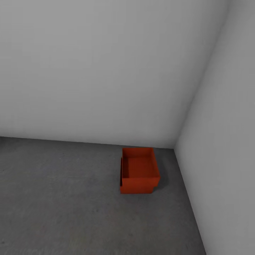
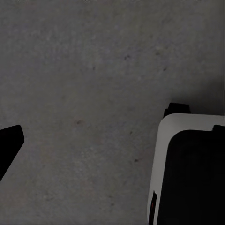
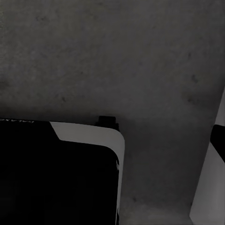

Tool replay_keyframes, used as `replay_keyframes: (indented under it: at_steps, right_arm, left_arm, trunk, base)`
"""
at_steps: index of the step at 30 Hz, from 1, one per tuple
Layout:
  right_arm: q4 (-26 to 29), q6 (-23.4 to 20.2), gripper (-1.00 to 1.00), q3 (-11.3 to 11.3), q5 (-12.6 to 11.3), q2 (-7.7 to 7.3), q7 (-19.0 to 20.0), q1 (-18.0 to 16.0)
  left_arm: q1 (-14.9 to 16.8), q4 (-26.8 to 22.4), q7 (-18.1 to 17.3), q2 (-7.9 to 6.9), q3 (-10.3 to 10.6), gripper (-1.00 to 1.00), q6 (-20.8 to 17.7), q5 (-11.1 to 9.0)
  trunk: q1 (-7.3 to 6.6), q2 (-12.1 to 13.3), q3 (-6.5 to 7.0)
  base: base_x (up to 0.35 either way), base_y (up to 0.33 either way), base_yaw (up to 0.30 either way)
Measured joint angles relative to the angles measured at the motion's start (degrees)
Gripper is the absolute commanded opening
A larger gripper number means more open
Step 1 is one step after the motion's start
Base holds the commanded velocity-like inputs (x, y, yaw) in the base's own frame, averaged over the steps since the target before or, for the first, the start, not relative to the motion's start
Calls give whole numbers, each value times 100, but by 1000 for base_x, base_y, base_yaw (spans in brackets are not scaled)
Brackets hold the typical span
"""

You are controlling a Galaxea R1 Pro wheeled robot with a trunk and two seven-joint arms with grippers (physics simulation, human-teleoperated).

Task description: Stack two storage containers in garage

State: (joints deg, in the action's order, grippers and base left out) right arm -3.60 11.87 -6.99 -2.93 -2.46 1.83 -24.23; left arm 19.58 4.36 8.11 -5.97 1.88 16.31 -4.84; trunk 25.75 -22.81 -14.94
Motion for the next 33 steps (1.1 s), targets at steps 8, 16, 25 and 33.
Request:
replay_keyframes:
  at_steps: [8,16,25,33]
  right_arm:
    - [-2,0,100,0,0,0,0,0]
    - [0,0,100,0,0,0,0,0]
    - [0,0,100,0,0,0,0,0]
    - [0,0,100,0,0,0,0,0]
  left_arm:
    - [0,0,2,15,0,100,-13,3]
    - [0,-1,-52,143,1,100,-27,6]
    - [0,-5,-38,180,0,100,-26,5]
    - [0,-2,-50,409,1,100,-44,6]
  trunk:
    - [0,0,0]
    - [0,0,0]
    - [0,0,0]
    - [0,0,0]
  base:
    - [0,0,0]
    - [0,0,0]
    - [0,0,0]
    - [0,0,0]
